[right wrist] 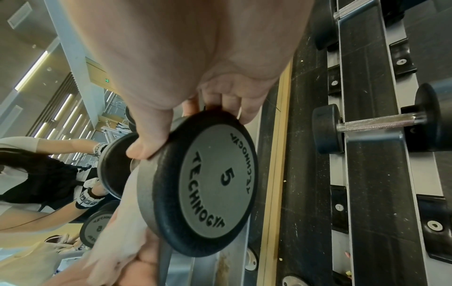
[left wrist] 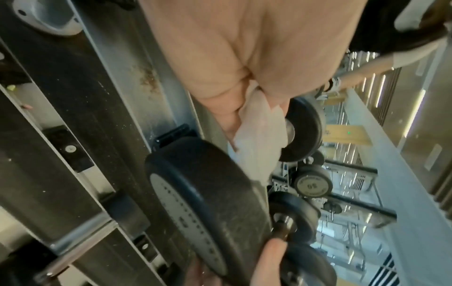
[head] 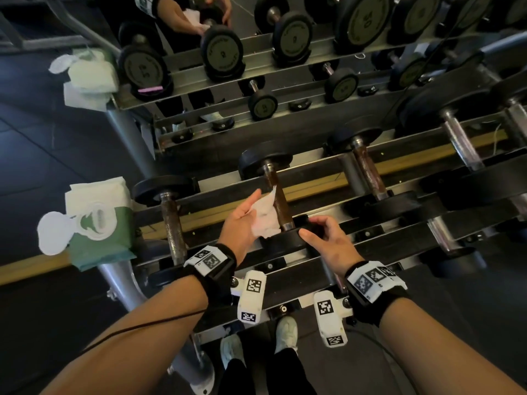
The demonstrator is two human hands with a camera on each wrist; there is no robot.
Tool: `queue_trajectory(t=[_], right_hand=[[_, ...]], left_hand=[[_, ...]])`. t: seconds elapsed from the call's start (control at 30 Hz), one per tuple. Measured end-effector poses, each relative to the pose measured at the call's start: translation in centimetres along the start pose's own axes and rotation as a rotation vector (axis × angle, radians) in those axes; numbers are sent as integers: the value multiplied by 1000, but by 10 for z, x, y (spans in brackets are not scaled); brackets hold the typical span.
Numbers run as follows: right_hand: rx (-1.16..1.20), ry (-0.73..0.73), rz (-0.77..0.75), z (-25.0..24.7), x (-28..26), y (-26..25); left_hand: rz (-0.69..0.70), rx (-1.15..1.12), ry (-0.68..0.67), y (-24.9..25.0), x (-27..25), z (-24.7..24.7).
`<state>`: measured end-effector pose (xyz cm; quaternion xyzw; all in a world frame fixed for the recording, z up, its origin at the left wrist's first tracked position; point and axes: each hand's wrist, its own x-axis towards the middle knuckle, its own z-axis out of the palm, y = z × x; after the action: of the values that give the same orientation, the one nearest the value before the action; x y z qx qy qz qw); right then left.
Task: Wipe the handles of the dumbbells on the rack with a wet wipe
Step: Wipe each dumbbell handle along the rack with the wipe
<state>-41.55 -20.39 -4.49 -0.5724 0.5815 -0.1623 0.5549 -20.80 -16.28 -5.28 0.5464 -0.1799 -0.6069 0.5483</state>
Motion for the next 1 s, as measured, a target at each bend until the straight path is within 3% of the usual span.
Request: queue_trajectory(t=[0.13, 0.23, 0.4, 0.63, 0.73, 0.83, 1.0], right_hand=[[10, 3, -5, 0, 0, 0], [25, -3, -2, 1, 0, 2], [42, 23, -12, 2, 2, 5], [22, 28, -16, 2, 3, 8], [19, 23, -22, 2, 2, 7], [21, 14, -24, 1, 3, 9], [37, 20, -42, 3, 7, 14]], left_hand=[[41, -127, 104, 13, 12, -2], [41, -79, 130, 18, 24, 5], [32, 29, 21, 12, 20, 23], [-11, 191, -129, 4, 0, 5], [-19, 66, -3, 13, 1, -4], [63, -45, 114, 21, 15, -9], [87, 142, 83, 23, 36, 4]])
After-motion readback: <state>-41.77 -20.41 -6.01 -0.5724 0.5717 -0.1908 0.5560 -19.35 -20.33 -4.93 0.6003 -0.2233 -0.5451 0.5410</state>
